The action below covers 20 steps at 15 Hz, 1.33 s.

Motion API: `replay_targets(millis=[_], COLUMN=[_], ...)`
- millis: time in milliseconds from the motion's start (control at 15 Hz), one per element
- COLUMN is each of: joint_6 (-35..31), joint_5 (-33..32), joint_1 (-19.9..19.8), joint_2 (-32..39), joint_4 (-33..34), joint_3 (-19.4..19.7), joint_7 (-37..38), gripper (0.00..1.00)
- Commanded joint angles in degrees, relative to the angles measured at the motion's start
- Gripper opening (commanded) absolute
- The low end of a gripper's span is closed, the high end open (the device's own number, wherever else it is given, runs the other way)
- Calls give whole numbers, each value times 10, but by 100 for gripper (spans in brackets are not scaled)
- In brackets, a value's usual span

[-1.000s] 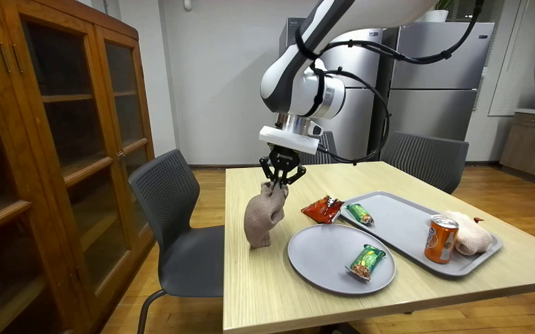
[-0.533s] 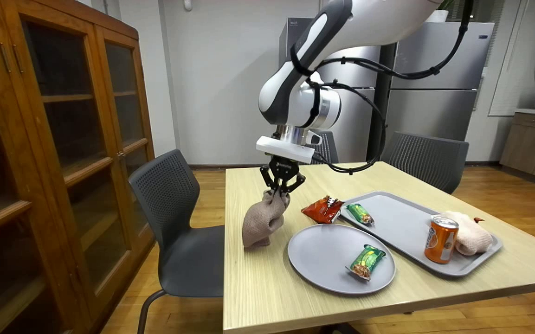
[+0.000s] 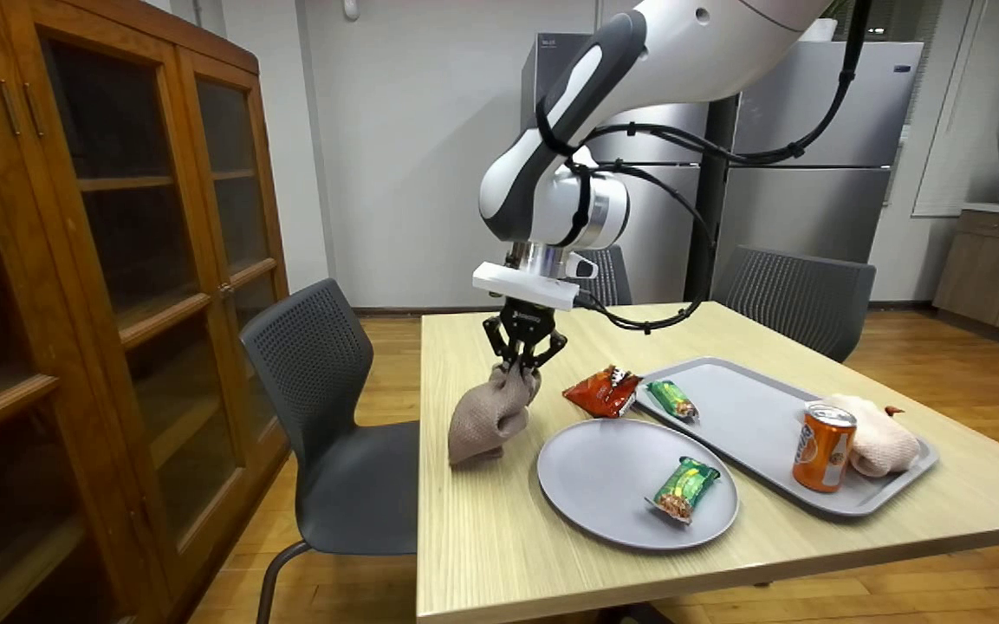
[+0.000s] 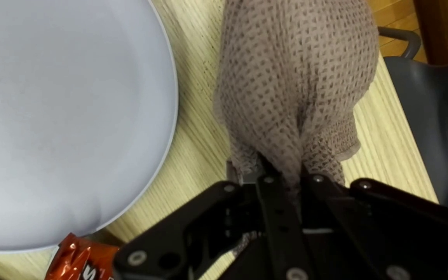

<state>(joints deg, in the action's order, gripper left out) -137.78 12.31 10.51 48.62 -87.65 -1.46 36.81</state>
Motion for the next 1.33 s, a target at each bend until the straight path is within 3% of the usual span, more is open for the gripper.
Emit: replay_targets(millis=[0,533,1267], joint_6=[30,24,7], joint_5=[7,12,11], joint_1=[6,-3,-15], joint_2=[8,-29,-134], joint_4=[27,-4,-131], joint_3=[4,-9,-10], joint_7=[20,-5,-65], gripper=[41,99,100])
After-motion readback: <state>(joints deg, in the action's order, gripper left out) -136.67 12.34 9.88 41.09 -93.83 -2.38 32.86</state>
